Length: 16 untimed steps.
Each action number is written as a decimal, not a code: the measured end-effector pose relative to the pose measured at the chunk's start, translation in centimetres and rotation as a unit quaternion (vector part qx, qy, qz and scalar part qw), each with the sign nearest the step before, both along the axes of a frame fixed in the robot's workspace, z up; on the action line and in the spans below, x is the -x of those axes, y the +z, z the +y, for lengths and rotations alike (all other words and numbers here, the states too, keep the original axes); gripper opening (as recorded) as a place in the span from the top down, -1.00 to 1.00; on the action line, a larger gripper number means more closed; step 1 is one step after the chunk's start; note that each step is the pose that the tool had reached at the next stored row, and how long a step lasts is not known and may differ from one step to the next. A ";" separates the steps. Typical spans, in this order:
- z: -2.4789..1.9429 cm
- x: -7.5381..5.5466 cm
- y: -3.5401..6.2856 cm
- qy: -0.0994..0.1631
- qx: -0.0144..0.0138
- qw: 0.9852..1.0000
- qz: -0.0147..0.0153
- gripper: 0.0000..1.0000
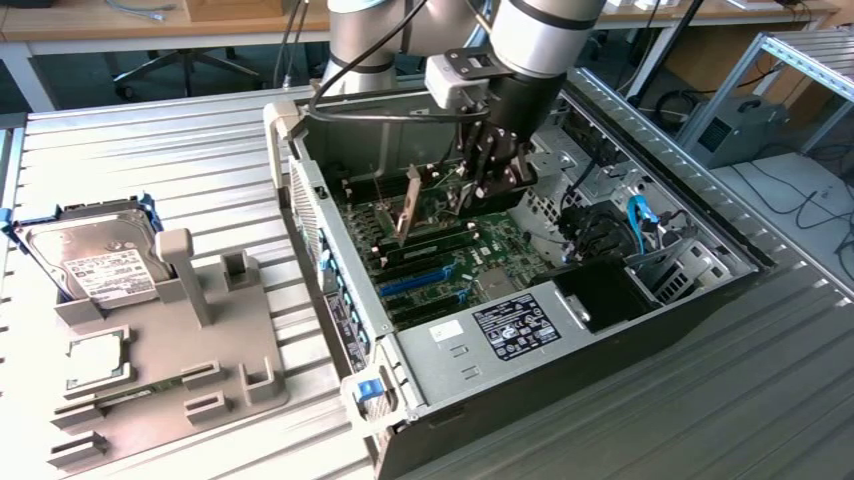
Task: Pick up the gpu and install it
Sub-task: 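Insert the gpu into the slot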
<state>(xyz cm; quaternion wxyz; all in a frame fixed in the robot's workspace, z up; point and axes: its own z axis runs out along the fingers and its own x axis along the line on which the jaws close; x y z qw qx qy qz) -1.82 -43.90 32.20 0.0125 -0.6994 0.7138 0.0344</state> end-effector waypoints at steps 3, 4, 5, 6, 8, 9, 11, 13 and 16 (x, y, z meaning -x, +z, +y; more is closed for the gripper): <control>-0.05 0.0 -0.05 0.000 0.000 1.000 0.000 0.46; -0.07 0.0 -0.06 0.000 0.000 1.000 0.000 0.46; -0.09 0.0 -0.08 0.000 0.000 1.000 0.000 0.46; -0.11 0.1 -0.09 0.001 0.000 1.000 0.000 0.46; -0.14 0.1 -0.11 0.001 0.000 1.000 0.000 0.46; -0.15 0.1 -0.12 0.001 0.000 1.000 0.000 0.46; -0.19 0.1 -0.15 0.001 0.000 1.000 0.000 0.46; -0.21 0.1 -0.18 0.001 0.000 1.000 0.000 0.46; -0.26 0.1 -0.23 0.001 0.000 1.000 0.000 0.46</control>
